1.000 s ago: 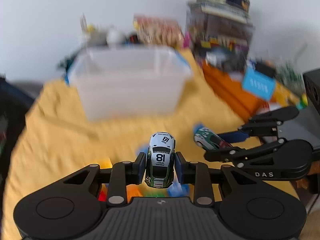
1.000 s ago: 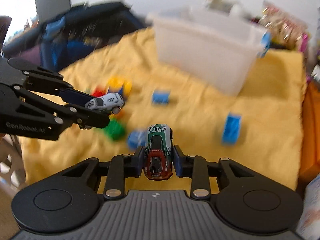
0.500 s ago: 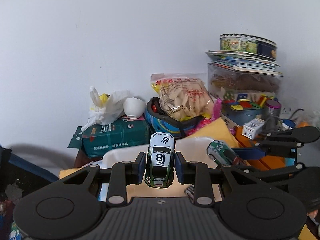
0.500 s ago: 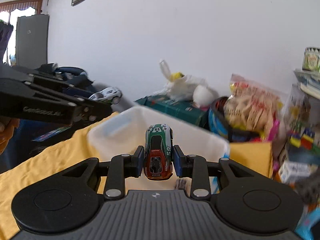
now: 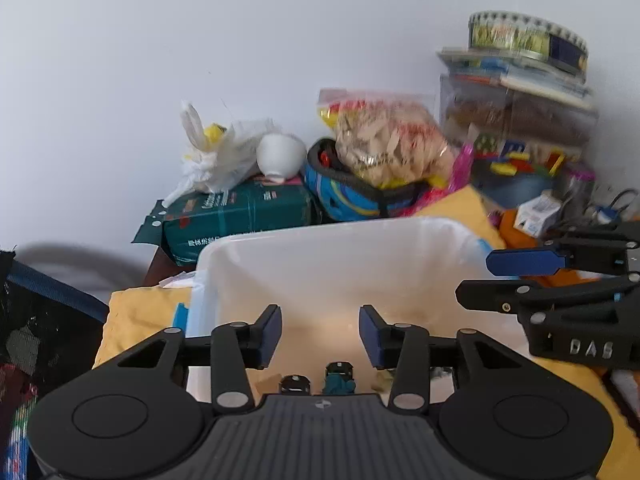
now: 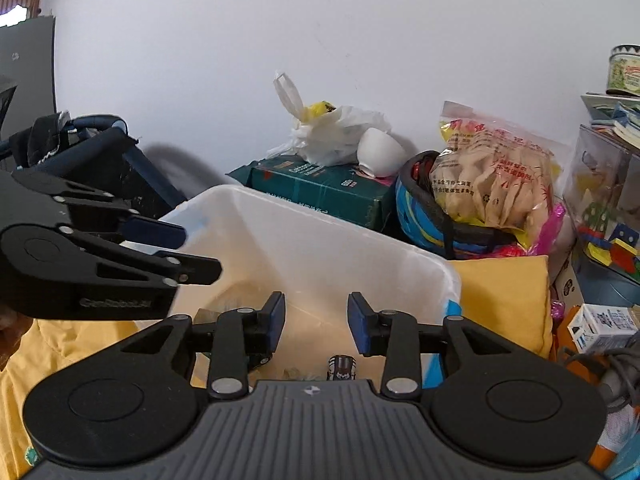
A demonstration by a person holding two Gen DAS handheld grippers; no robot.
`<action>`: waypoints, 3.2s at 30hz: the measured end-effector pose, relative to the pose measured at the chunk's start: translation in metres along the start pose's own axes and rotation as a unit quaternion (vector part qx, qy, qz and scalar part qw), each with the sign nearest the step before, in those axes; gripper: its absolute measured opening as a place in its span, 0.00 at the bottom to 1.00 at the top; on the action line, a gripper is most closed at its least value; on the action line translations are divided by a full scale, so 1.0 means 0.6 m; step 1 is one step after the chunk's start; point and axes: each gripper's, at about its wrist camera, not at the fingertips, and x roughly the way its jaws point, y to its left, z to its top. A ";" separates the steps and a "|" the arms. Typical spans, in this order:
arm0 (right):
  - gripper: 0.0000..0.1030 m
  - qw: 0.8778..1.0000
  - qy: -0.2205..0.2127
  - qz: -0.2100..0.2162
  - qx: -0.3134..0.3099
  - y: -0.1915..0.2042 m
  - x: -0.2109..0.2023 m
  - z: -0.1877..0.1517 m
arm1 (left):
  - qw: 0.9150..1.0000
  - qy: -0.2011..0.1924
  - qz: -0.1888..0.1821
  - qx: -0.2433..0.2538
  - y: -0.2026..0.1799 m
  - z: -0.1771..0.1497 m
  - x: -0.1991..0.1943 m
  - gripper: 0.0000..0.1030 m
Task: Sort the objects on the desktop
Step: 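Carry both cars over the white bin and open both grippers, then grasp a small yellow block with the right gripper while the left grasps a square yellow block, then carry both yellow blocks over the white bin and open both grippers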
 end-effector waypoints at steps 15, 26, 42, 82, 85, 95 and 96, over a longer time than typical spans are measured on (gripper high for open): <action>0.46 0.994 0.079 0.077 0.018 0.027 -0.111 -0.172 | 0.994 0.103 0.002 -0.038 -0.036 -0.252 -0.154 0.55; 0.46 0.974 0.175 0.144 0.004 0.083 -0.148 -0.299 | 0.989 0.150 0.020 -0.004 -0.100 -0.358 -0.190 0.55; 0.49 0.979 0.147 0.126 -0.056 0.112 -0.182 -0.300 | 0.983 0.153 0.097 0.025 -0.066 -0.361 -0.194 0.55; 0.27 0.970 0.156 0.107 -0.156 0.103 -0.085 -0.289 | 0.980 0.164 0.061 -0.095 -0.015 -0.392 -0.178 0.55; 0.17 0.972 0.170 0.117 -0.108 0.087 -0.081 -0.286 | 0.980 0.163 0.059 -0.093 -0.009 -0.391 -0.169 0.48; 0.17 0.969 0.205 0.127 -0.045 0.072 -0.123 -0.284 | 0.981 0.173 -0.015 -0.087 -0.016 -0.394 -0.204 0.36; 0.17 0.969 0.208 0.126 -0.044 0.072 -0.122 -0.288 | 0.981 0.173 -0.022 -0.084 -0.023 -0.396 -0.201 0.36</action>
